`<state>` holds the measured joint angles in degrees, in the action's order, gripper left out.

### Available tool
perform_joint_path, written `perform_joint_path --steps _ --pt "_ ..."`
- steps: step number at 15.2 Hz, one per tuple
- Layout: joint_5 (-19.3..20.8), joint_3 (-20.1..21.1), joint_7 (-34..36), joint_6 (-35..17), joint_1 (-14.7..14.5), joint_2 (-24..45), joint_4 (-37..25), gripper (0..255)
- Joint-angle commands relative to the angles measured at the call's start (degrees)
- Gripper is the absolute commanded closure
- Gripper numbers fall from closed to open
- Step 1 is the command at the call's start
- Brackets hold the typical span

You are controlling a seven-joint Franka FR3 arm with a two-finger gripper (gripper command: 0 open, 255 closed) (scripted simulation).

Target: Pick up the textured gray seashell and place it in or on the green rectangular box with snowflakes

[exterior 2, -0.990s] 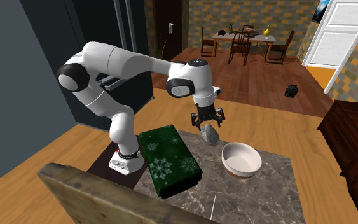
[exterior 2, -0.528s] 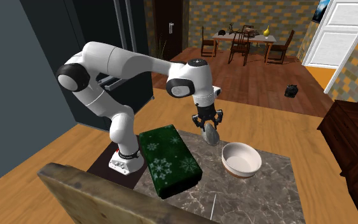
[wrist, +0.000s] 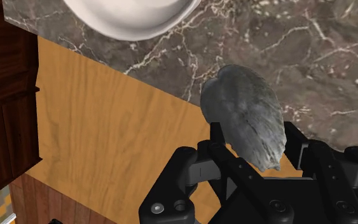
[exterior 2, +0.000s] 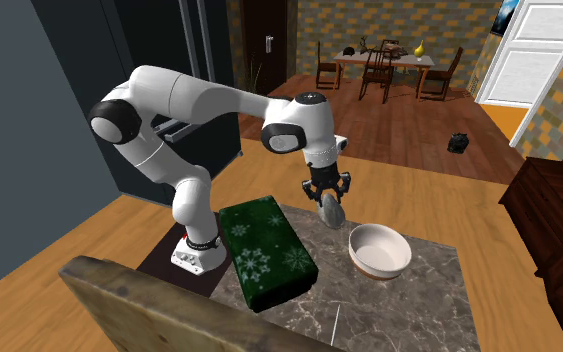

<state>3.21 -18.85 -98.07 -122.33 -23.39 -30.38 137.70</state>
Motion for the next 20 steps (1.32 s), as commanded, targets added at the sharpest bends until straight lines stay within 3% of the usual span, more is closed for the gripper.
perform_joint_path --steps 1,20 --pt "-0.01 0.09 0.07 0.83 -0.02 -0.03 -0.61 255" --pt "-0.7 1.48 1.06 15.3 -0.66 0.35 -15.49 255"
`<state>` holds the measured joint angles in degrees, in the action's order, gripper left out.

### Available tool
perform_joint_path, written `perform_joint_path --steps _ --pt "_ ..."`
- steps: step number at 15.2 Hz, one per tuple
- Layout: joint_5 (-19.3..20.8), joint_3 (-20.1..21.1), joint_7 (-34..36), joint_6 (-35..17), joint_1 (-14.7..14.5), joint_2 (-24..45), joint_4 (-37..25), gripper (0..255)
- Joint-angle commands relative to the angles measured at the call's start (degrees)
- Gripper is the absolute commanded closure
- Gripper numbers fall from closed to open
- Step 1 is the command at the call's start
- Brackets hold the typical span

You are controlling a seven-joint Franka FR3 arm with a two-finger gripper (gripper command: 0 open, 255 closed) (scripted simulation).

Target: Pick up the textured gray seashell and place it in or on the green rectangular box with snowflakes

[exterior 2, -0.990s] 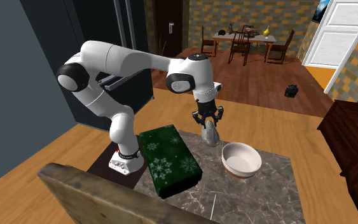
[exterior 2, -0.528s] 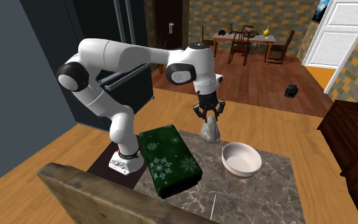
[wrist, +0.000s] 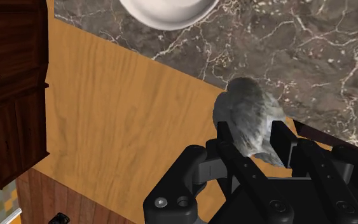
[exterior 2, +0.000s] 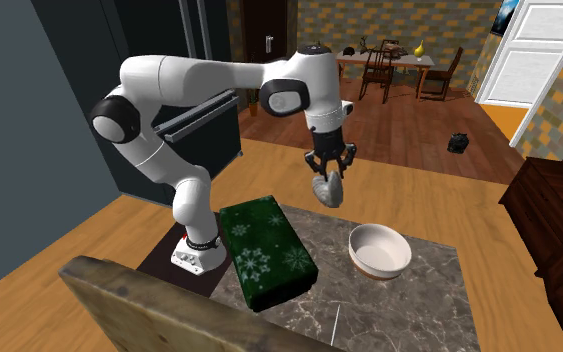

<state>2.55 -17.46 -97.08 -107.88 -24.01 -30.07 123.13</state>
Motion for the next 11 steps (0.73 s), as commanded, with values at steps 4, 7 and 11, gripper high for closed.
perform_joint_path --steps 4,7,11 --pt "-0.27 0.25 0.19 3.83 -0.24 0.7 -4.53 255" --pt "-0.45 0.33 0.25 6.06 -0.41 1.32 -7.37 255" --pt "-0.72 0.38 0.31 9.04 -0.63 2.32 -11.34 255"
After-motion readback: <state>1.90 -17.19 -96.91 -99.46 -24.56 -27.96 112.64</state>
